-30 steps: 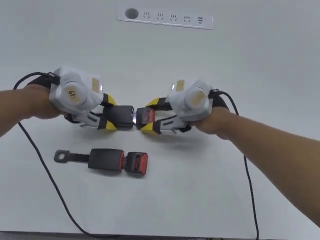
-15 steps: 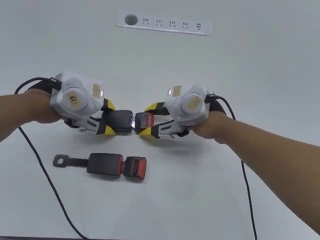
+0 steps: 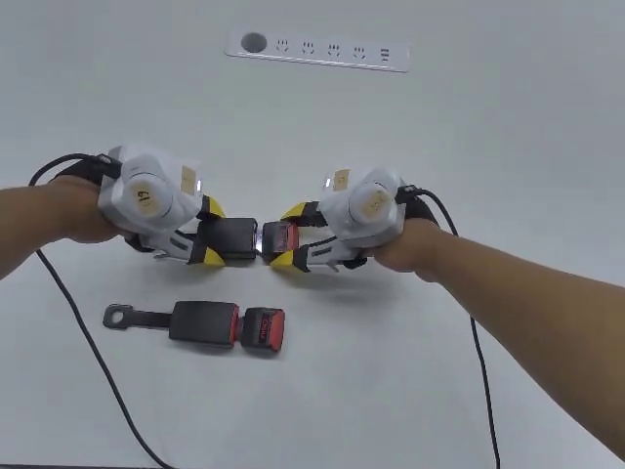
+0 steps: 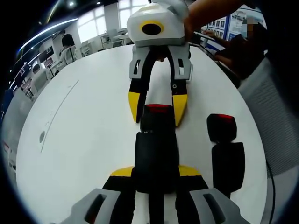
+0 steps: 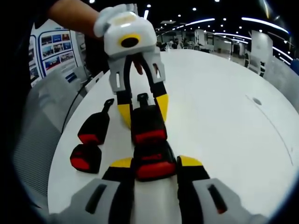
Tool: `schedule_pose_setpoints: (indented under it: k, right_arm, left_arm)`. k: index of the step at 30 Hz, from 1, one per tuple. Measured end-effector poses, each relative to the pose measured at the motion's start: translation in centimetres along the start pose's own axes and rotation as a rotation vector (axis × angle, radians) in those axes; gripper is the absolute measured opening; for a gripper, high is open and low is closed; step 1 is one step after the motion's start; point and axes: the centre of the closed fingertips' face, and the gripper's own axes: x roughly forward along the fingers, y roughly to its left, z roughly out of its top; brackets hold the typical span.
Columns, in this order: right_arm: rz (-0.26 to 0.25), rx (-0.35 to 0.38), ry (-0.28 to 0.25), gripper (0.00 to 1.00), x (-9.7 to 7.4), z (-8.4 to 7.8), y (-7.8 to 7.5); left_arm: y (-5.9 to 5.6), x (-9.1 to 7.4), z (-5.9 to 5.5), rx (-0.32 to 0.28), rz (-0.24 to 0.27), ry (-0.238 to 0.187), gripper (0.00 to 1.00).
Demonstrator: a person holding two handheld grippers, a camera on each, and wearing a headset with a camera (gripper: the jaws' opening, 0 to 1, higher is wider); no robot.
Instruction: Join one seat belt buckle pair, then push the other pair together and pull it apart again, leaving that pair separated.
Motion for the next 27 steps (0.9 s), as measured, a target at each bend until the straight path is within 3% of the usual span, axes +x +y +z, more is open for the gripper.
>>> schedule_pose_setpoints:
  k: [27]
  right_arm:
    - [-0.017,0.003,-0.001,0.35,-0.75,-0.48,0.1]
  left_arm:
    - [0.06,-0.08,-0.05,-0.004,-0.002,-0.016,0.34]
